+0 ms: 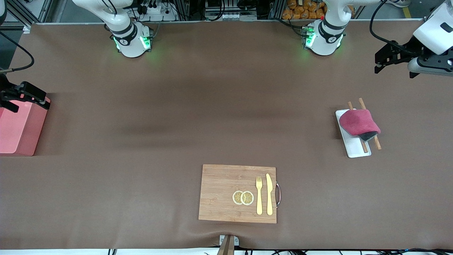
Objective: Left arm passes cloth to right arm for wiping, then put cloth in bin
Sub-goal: 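Move the left gripper down toward the pink cloth on the tray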
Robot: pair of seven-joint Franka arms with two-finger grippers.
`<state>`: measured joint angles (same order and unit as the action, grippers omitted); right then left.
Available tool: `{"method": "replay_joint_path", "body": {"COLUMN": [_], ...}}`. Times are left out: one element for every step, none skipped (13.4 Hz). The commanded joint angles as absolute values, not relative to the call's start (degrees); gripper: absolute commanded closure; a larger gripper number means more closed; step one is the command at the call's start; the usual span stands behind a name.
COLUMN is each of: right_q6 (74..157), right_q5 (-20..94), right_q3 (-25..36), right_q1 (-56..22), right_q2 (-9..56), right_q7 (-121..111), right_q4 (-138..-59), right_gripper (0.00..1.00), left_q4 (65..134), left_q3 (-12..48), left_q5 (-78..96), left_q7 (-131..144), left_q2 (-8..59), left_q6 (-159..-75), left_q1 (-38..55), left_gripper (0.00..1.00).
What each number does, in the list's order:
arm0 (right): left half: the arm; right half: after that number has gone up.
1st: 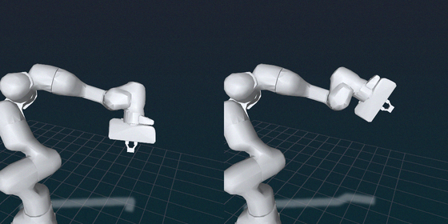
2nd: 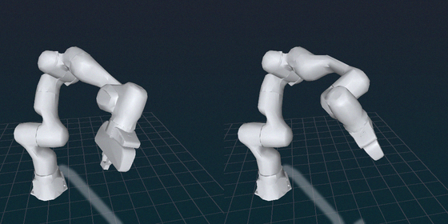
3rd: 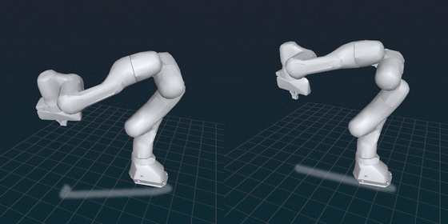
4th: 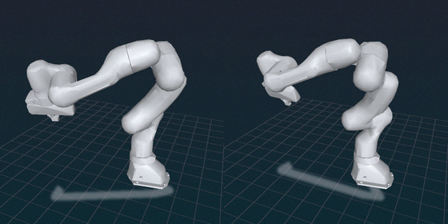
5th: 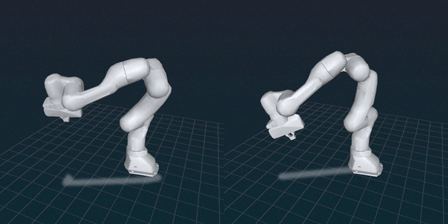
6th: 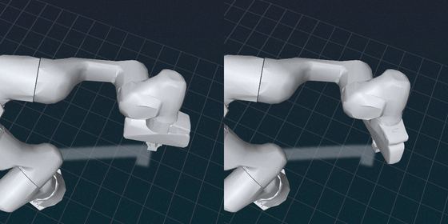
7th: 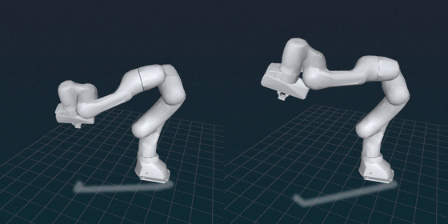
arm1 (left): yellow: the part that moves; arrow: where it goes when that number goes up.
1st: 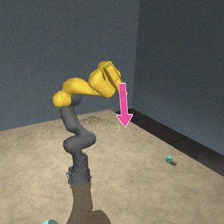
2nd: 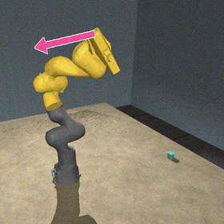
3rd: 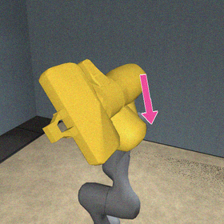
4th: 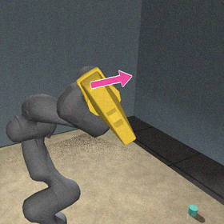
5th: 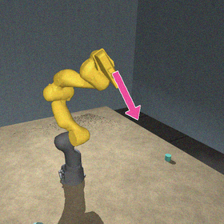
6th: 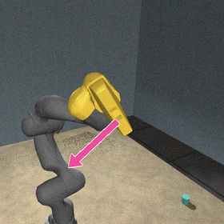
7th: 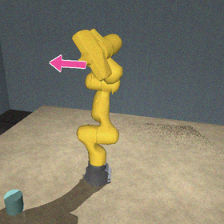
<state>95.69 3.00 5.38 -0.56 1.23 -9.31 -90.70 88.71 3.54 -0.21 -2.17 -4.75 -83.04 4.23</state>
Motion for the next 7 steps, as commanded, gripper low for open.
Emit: {"method": "replay_joint_path", "body": {"right_q6": [95.45, 95.45, 95.45, 95.45, 95.54, 95.54, 95.54], "right_q5": [2.64, 2.64, 2.64, 2.64, 2.64, 2.64, 2.64], "right_q3": [5.19, 5.19, 5.19, 5.19, 5.19, 5.19, 5.19], "right_q1": [-0.44, -0.35, -0.53, -0.44, -0.44, -0.53, -0.53], "right_q2": [1.05, 1.05, 1.05, 1.05, 1.14, 1.06, 1.14], "right_q7": [-8.61, -8.61, -8.61, -8.61, -8.61, -8.61, -8.61], "right_q4": [-90.88, -90.88, -90.79, -90.88, -90.79, -90.79, -90.79], "right_gripper": [0.00, 0.00, 0.00, 0.00, 0.00, 0.00, 0.00], "left_q4": [88.51, 88.24, 88.07, 87.98, 87.98, 87.80, 87.80], "left_q3": [3.60, 3.52, 3.52, 3.52, 3.34, 2.99, 2.03], "left_q5": [-0.09, -0.26, -0.44, -0.35, -0.53, -0.53, -0.35], "left_q7": [-2.98, -3.08, -2.99, -2.90, -2.99, -3.34, -5.08], "left_q2": [-4.75, -4.40, -4.22, -3.44, -2.38, -0.63, 1.04], "left_q6": [-83.58, -83.58, -83.58, -83.58, -83.58, -83.67, -84.45], "left_q1": [3.96, 3.96, 4.04, 4.04, 3.87, 3.35, 1.95], "left_gripper": [0.00, 0.00, 0.00, 0.00, 0.00, 0.00, 0.00]}}
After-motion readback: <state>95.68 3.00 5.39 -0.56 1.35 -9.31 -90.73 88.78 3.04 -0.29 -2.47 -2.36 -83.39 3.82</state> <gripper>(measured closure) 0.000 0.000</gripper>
